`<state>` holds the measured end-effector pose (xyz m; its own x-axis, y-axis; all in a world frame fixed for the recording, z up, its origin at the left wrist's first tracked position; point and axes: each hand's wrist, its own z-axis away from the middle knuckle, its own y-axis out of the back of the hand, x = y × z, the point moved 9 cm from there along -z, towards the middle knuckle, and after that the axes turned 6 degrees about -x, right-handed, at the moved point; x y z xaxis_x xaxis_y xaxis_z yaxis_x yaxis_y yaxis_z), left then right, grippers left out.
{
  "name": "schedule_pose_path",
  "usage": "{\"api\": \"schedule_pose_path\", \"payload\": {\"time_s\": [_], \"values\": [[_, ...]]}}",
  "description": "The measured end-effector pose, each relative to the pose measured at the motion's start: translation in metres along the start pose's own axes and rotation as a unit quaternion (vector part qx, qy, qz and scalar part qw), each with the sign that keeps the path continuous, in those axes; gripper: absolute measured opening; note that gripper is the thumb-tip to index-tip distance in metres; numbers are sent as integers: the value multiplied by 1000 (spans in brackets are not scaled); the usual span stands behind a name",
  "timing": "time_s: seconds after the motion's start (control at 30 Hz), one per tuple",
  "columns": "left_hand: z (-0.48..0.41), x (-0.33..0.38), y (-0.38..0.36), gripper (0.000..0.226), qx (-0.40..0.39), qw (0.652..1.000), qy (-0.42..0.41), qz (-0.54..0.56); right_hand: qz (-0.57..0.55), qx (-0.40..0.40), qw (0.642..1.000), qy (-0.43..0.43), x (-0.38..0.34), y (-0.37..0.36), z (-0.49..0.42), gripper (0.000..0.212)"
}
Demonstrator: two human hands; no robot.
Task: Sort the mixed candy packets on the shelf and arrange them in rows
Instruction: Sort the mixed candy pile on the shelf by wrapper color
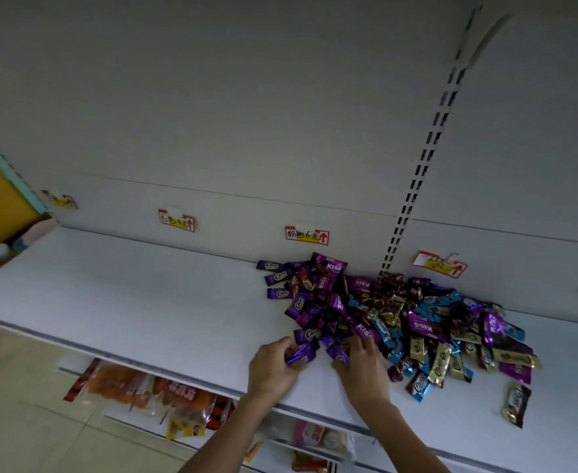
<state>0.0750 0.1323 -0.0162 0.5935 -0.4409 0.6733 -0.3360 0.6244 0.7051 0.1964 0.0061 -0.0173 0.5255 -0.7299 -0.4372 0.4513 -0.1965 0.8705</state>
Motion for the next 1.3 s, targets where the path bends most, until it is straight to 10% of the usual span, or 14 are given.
{"api": "schedule_pose_path", "payload": {"time_s": [0.9,1.3], "values": [[0,7,2,13,25,987,-28,158,-145,-22,989,-6,10,24,8,17],[-20,26,-5,18,25,988,-138,-63,-28,-11,996,80,-16,6,-2,37]]}}
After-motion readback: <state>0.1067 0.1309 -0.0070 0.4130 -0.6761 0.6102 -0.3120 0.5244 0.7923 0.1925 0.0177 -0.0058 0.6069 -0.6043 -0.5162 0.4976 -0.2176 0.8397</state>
